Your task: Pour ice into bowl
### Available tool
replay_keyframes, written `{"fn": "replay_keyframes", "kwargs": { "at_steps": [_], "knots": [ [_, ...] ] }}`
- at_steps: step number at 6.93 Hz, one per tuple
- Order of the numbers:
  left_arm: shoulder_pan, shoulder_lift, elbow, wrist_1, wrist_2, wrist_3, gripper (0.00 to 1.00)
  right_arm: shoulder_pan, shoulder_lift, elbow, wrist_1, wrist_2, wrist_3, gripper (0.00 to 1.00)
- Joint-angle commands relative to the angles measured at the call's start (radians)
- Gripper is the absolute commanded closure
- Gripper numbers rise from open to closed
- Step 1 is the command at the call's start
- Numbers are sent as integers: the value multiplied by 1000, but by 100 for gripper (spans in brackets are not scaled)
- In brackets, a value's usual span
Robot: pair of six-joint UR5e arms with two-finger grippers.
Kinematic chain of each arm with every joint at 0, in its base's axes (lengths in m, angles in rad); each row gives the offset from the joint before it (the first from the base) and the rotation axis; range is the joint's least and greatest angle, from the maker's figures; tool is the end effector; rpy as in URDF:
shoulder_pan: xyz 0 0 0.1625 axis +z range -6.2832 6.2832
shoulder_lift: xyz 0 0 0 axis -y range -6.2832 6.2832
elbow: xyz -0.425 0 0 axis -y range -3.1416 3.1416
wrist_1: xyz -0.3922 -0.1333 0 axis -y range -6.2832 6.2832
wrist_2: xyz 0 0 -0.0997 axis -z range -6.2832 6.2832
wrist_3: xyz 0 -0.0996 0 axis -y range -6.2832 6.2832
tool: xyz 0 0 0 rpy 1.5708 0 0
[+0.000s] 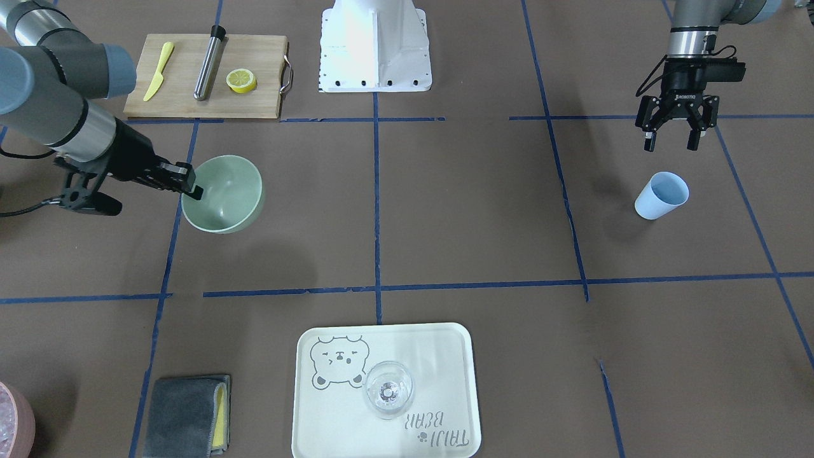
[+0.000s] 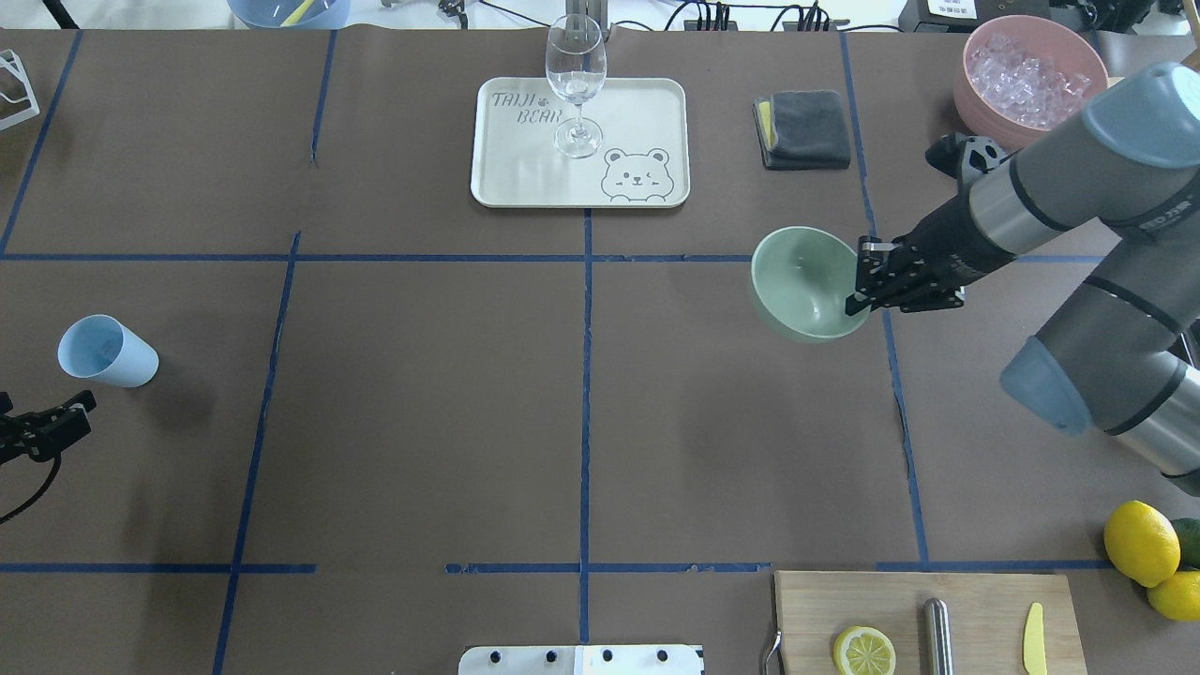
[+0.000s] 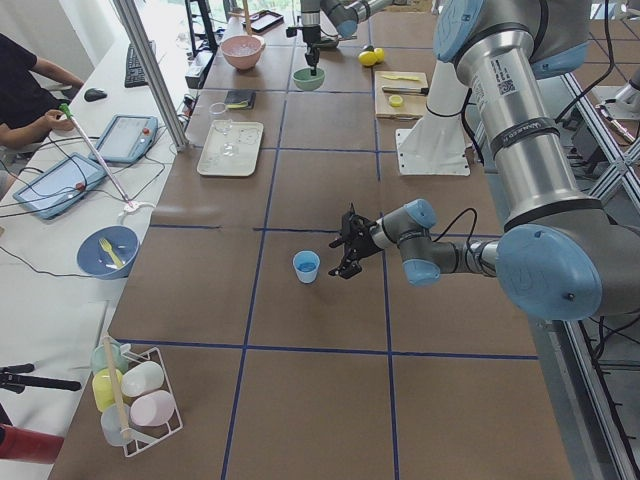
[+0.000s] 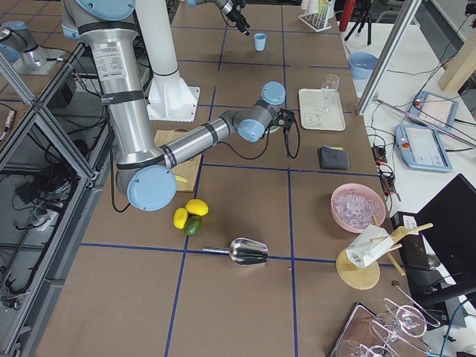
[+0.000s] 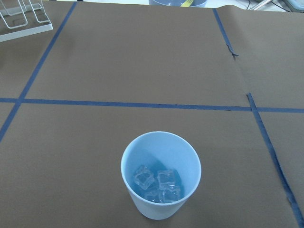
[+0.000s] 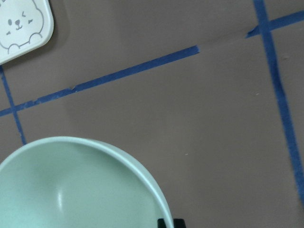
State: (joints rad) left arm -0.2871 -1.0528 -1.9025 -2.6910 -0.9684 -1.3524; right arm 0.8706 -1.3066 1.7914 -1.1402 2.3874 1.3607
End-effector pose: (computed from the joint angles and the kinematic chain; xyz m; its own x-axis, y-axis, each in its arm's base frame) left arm 0.2342 -0.2670 0.5730 0.7020 -0.0211 -0.7118 0.5307 0.6820 0.5032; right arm -0.3227 -0.4772 0.3525 0.4156 0.2717 0.8680 -0.0660 0.9608 -0.2691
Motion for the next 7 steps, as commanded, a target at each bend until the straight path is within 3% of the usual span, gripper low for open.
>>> {"fn": "replay_keyframes", "kwargs": {
  "at_steps": [1, 3, 7],
  "knots": [
    [15, -60, 80, -1, 59, -4, 0, -76, 166, 0, -155, -19, 87, 100],
    [23, -114, 131, -1, 94, -5, 0, -166, 271, 17, -283, -133, 89, 100],
    [23, -249, 272, -4, 221, -4, 0, -286, 383, 5, -393, -233, 90, 100]
  ]
}}
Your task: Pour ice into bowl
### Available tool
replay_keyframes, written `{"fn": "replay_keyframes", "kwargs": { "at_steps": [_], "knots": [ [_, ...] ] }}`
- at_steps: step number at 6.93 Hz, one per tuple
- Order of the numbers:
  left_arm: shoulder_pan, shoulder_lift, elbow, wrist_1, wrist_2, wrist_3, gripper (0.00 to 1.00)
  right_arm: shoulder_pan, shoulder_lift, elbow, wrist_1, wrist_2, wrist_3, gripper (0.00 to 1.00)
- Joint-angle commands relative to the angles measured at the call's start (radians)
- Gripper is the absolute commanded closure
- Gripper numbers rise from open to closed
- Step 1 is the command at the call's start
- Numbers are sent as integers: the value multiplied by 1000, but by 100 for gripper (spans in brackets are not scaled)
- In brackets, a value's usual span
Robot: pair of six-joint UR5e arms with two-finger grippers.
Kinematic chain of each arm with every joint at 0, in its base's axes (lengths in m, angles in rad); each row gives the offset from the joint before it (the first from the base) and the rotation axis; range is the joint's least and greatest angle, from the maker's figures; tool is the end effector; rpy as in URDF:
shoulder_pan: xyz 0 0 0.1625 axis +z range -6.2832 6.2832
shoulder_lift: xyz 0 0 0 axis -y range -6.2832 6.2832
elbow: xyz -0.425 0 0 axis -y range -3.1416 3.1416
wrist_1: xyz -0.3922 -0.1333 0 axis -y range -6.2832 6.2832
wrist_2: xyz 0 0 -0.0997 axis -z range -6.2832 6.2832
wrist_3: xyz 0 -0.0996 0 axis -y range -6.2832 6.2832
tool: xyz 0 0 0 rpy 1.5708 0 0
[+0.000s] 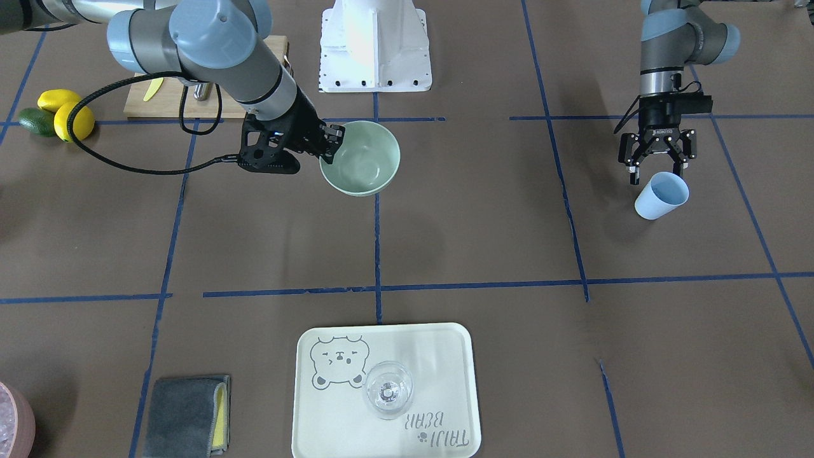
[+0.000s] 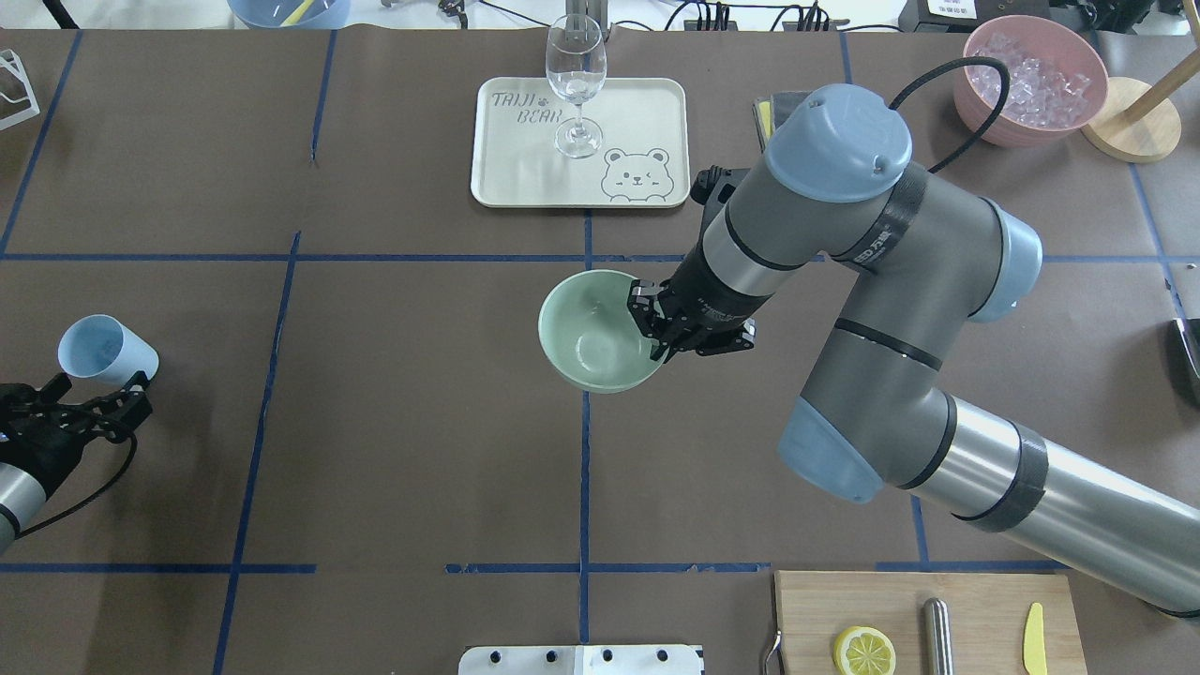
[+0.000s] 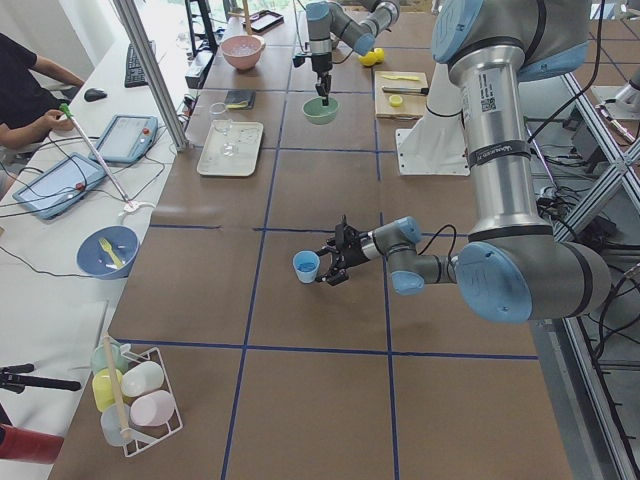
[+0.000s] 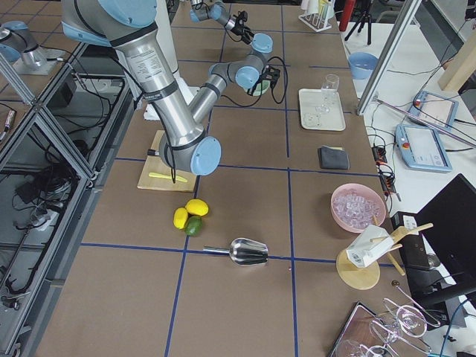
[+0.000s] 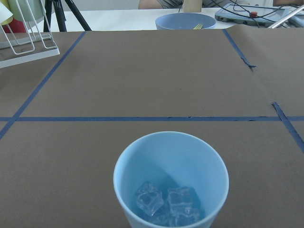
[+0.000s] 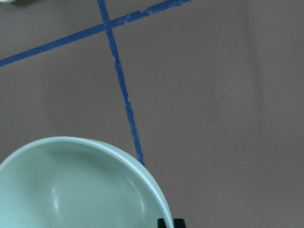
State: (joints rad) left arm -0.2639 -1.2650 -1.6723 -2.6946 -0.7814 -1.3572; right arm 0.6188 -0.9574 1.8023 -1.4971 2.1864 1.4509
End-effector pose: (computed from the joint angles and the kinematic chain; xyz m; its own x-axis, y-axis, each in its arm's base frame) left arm 0.3062 -0.2941 0.6106 0.7264 -0.0416 -0.6860 0.5882 0.5540 0.5892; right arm -0.4693 -0.4272 0.1868 0.5028 0.2381 0.8310 -0.0399 0.9667 -0.2529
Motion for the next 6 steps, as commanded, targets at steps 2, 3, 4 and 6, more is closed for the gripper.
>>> {"fn": "replay_keyframes", "kwargs": {
  "at_steps": [2, 3, 4, 6],
  "knots": [
    [-1, -44, 78, -4, 39, 3, 0, -71, 72, -30, -38, -45, 50, 100],
    [-1, -45, 86, -4, 39, 6, 0, -85, 127, -82, -40, -72, 61, 100],
    [-1, -50, 83, -5, 39, 6, 0, -105, 135, -93, -40, -91, 63, 100],
    [-12, -66, 80, -5, 37, 12, 0, -131, 141, -101, -40, -117, 63, 100]
  ]
}}
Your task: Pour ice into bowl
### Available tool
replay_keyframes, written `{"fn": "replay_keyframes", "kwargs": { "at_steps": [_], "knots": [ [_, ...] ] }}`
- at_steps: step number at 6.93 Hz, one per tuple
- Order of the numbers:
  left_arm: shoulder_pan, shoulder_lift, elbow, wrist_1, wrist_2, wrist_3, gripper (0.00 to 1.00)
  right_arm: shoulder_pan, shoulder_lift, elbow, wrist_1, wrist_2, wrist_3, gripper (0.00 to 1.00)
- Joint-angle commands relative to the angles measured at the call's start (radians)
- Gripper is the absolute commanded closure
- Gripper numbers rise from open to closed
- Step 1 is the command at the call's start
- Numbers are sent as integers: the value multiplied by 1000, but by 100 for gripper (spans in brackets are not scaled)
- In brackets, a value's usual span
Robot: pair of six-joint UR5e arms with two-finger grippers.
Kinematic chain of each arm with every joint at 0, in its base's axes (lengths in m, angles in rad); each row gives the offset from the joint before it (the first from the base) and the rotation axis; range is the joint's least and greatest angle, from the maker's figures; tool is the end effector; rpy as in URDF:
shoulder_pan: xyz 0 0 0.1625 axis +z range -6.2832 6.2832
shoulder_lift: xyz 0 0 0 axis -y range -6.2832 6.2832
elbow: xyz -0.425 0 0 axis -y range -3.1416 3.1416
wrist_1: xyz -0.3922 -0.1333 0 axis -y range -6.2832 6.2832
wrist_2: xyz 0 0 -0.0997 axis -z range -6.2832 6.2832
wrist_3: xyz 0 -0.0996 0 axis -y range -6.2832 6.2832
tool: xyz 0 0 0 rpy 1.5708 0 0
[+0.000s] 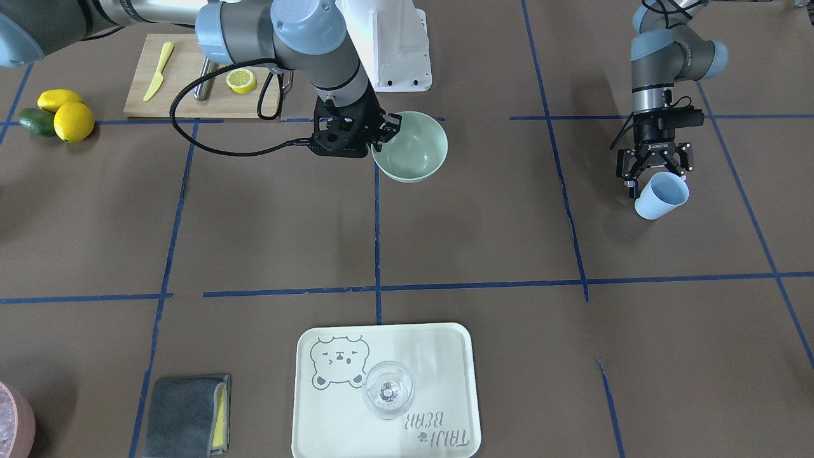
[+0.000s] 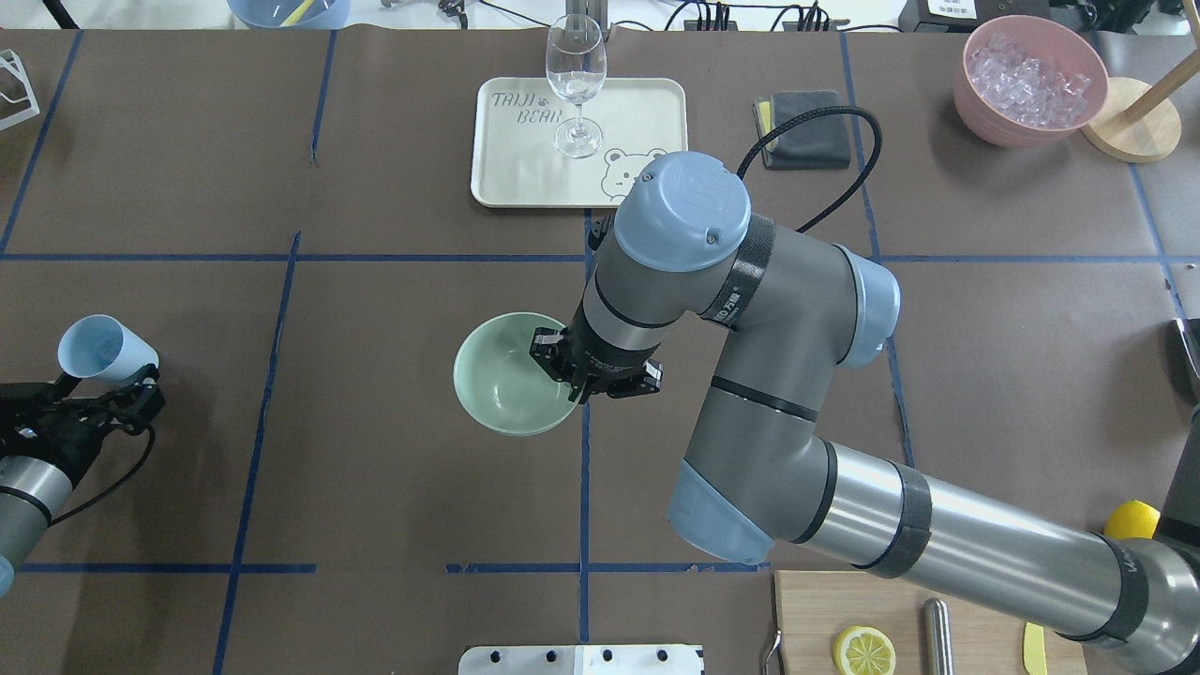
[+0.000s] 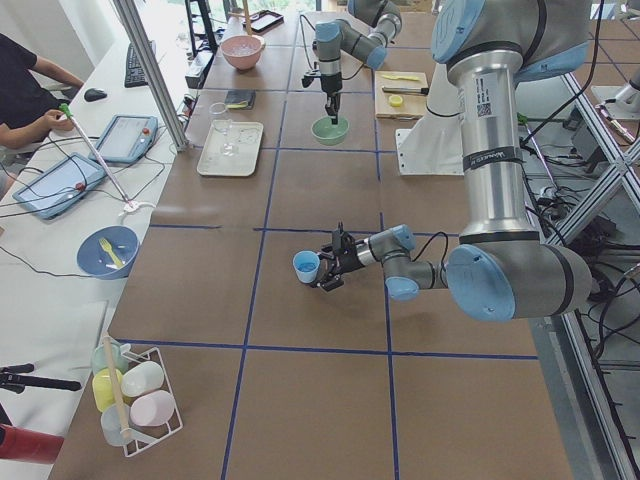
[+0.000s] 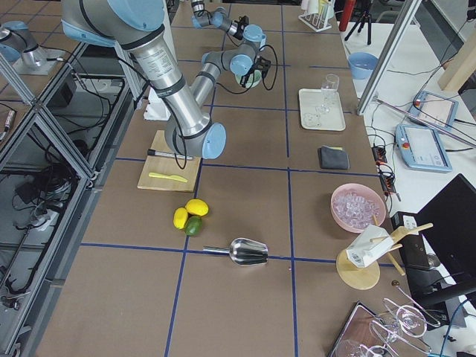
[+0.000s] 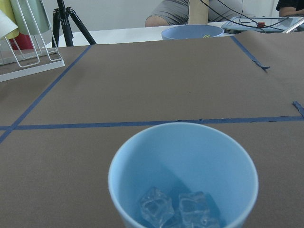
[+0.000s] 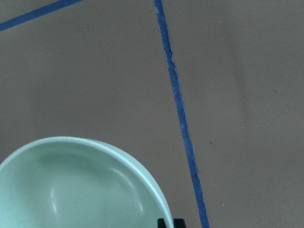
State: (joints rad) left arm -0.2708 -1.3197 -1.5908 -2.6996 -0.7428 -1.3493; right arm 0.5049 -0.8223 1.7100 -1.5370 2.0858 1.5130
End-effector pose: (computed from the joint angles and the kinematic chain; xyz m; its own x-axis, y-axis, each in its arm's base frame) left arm 0.3215 -0.3037 0.6280 0.7477 -0.0534 -0.6619 0.5859 0.5221 0.6197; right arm -0.5422 -0.3959 0.1427 0.5328 0.2370 0.8124 -0.0469 0.9668 -0.2513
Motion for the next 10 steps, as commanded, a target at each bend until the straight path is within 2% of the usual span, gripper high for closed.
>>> {"fn": "replay_keyframes", "kwargs": {
  "at_steps": [1, 3, 6, 7, 8, 9, 10],
  "knots": [
    [-8, -30, 0, 0, -1, 6, 0, -26, 21, -29, 0, -29, 1, 100],
    [-40, -30, 3, 1, -3, 30, 0, -43, 41, -53, 3, -38, 7, 100],
    [-76, -48, 11, 3, -4, 48, 0, -60, 124, -159, 9, -52, 4, 100],
    [-79, -102, 68, 1, -3, 48, 10, -63, 132, -177, 11, -55, 3, 100],
    [-87, -124, 77, 0, -6, 53, 71, -66, 144, -191, 12, -81, 1, 100],
    [-132, -115, 51, -6, -12, 141, 100, -68, 176, -229, 14, -85, 1, 100],
    [-215, -99, -62, -21, -76, 338, 100, -71, 213, -277, 26, -93, 1, 100]
  ]
}}
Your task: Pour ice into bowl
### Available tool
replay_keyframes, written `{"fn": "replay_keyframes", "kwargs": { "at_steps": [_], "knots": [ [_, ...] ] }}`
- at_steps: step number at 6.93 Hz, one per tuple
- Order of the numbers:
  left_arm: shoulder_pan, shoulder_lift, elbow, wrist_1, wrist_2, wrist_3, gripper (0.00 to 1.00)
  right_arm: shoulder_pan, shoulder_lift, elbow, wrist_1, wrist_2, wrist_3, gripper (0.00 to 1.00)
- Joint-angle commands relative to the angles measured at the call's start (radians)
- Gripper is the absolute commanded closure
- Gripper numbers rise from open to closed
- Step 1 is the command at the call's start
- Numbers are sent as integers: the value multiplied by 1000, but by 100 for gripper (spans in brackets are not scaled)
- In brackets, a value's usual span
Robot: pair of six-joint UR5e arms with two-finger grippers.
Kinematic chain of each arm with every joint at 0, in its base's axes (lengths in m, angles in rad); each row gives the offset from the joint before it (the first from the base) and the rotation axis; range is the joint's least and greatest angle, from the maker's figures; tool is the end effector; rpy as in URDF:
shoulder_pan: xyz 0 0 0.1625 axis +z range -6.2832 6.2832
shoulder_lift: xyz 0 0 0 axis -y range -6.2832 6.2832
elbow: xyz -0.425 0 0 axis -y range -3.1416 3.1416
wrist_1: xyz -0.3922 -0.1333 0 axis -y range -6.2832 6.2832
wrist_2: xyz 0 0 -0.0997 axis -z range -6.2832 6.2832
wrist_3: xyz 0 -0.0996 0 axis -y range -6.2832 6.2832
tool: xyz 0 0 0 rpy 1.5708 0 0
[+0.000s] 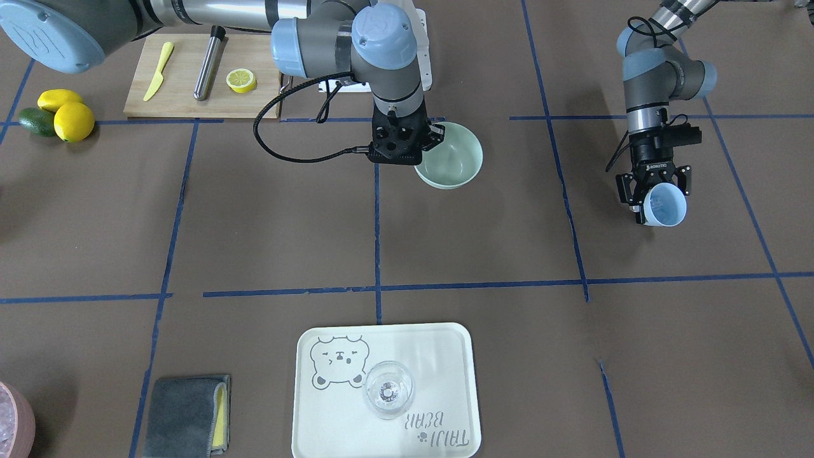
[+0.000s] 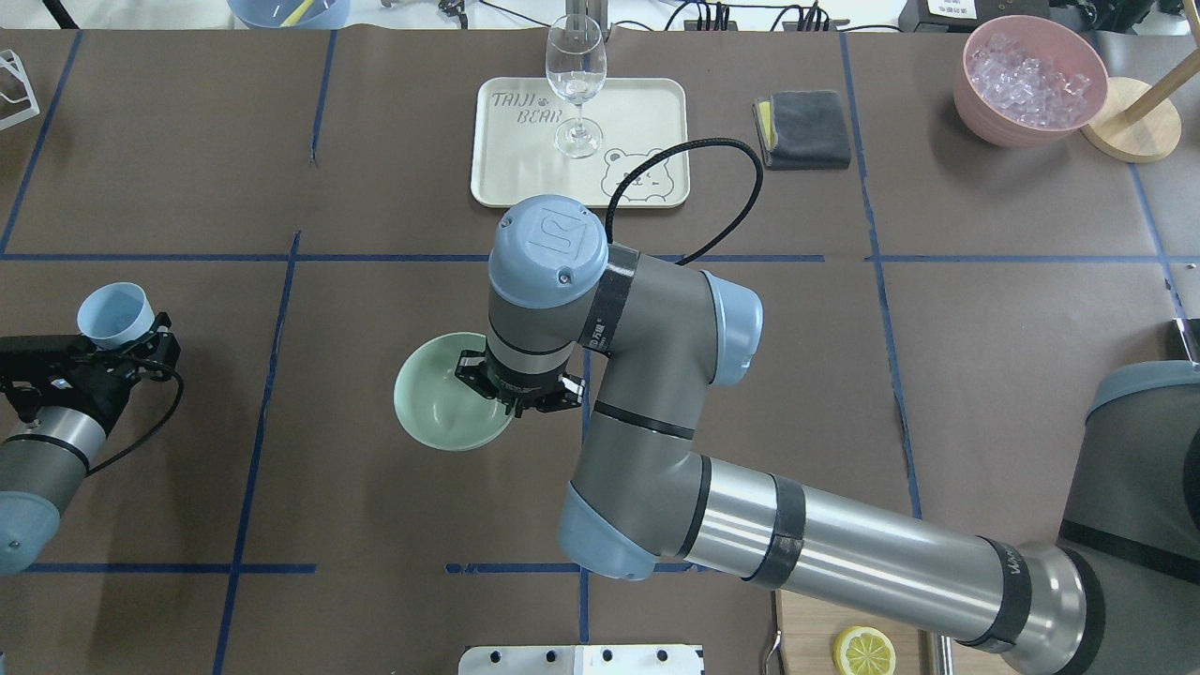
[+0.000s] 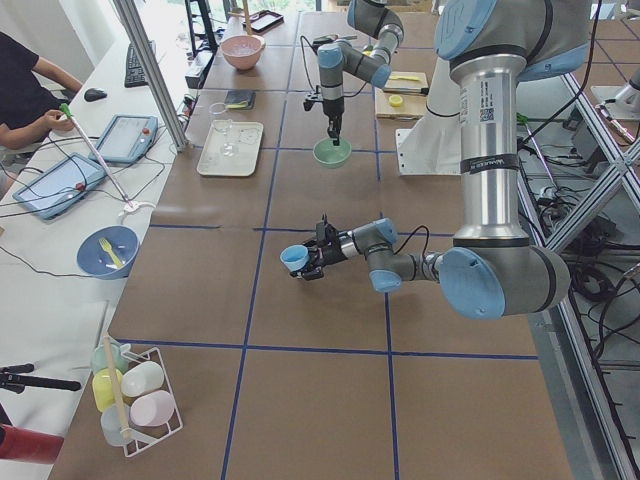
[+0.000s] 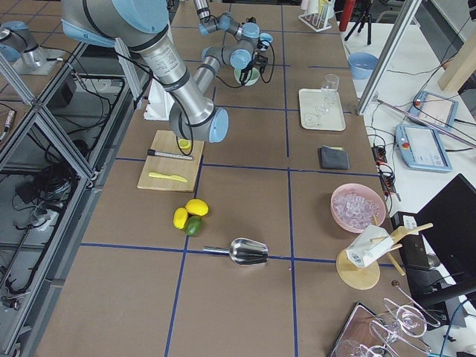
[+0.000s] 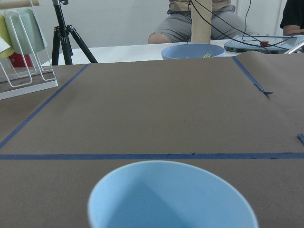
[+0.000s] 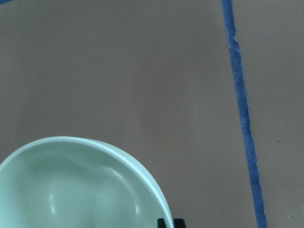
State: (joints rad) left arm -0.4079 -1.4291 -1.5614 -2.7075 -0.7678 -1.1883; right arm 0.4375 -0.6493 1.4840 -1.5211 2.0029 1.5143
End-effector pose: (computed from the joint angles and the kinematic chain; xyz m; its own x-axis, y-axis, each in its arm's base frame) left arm 0.3230 -0.3629 0.5974 0.7787 -0.0541 -0.6251 0.5771 0.4526 0.6798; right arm -0.6270 -0.3944 0.1090 0.5783 0.2139 0.7873 -0.0587 0.9734 -0.2213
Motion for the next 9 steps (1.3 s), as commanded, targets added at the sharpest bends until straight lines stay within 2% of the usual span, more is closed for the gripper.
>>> {"fn": "replay_keyframes", "kwargs": {
  "at_steps": [1, 2, 3, 5, 6, 7, 8, 9],
  "knots": [
    [-141, 27, -135, -14, -108, 265, 100, -13, 62, -121, 84, -22, 19, 100],
    [-179, 24, -156, -15, -146, 303, 100, -28, 91, -196, 138, -38, 32, 100],
    [-196, 21, -182, -15, -163, 309, 100, -46, 120, -246, 143, -64, 32, 100],
    [-198, 18, -206, -14, -165, 309, 100, -56, 132, -257, 183, -113, 32, 100],
    [-197, 13, -207, -14, -163, 309, 100, -51, 131, -258, 223, -175, 33, 99],
    [-197, 12, -207, -14, -172, 309, 100, -37, 128, -277, 289, -200, 35, 80],
    [-198, 12, -212, -17, -229, 309, 100, -25, 128, -295, 303, -208, 35, 76],
    [-197, 12, -221, -24, -246, 309, 100, -23, 126, -301, 303, -214, 35, 10]
  ]
}}
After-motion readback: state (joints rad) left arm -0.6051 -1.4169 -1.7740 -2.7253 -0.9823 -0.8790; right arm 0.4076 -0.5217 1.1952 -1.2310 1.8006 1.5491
